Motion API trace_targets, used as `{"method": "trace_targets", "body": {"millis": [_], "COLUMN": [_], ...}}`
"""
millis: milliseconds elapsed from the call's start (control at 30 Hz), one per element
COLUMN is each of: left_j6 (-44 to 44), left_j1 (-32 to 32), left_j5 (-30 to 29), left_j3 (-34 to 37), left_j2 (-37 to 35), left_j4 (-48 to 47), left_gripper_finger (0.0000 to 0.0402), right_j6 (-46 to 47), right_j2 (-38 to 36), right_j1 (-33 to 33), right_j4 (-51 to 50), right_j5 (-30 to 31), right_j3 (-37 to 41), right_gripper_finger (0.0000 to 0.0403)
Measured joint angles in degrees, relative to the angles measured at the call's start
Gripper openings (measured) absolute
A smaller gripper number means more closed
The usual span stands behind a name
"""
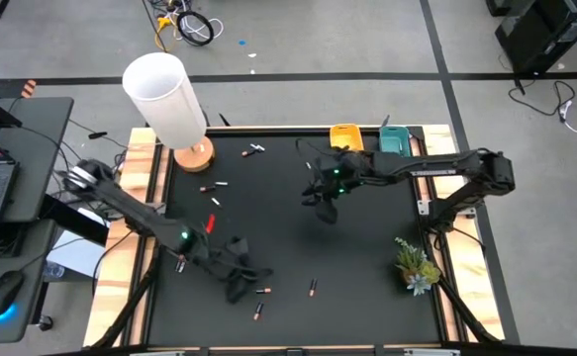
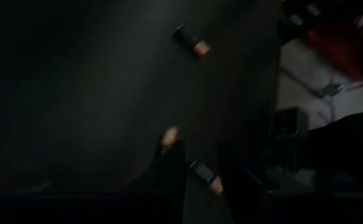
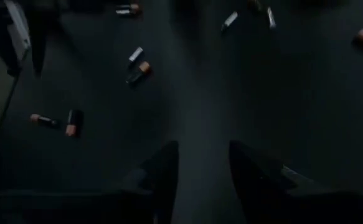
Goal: Sort batteries
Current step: Put the black battery into the yellow bin
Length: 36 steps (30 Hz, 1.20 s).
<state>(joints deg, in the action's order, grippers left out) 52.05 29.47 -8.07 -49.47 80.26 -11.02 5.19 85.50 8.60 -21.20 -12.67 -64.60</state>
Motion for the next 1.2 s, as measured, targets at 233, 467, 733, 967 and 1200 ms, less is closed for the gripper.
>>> {"method": "trace_targets", "body": {"millis": [233,467,733,967,1200], "left_j6": [-1.1,-5.3,-5.2,-6.9,-14.2], "left_j1": [3.7,7.1,6.8,9.0,10.0], "left_j5": [-6.6,-11.9,-5.6,-11.0,-22.4], "left_j3": [0.0,0.0,0.0,-0.1,-0.1], "left_j2": [8.3,12.9,15.5,15.6,15.8], "left_j4": [11.9,9.9,12.8,12.9,12.9], "left_gripper_finger": [0.0118,0.0118,0.0108,0.0125,0.0184], "right_j6": [-3.8,0.5,18.2,20.7,22.1], "right_j2": [-9.7,-18.3,-23.3,-23.9,-22.7], "right_j1": [0.3,0.4,-8.6,-19.5,-19.3], "right_j4": [-4.1,-4.7,-5.8,-6.4,-7.3], "right_j5": [0.7,8.2,18.8,34.1,35.4], "right_j3": [0.0,0.0,0.0,0.0,0.0], "right_gripper_finger": [0.0132,0.0117,0.0103,0.0083,0.0064]}}
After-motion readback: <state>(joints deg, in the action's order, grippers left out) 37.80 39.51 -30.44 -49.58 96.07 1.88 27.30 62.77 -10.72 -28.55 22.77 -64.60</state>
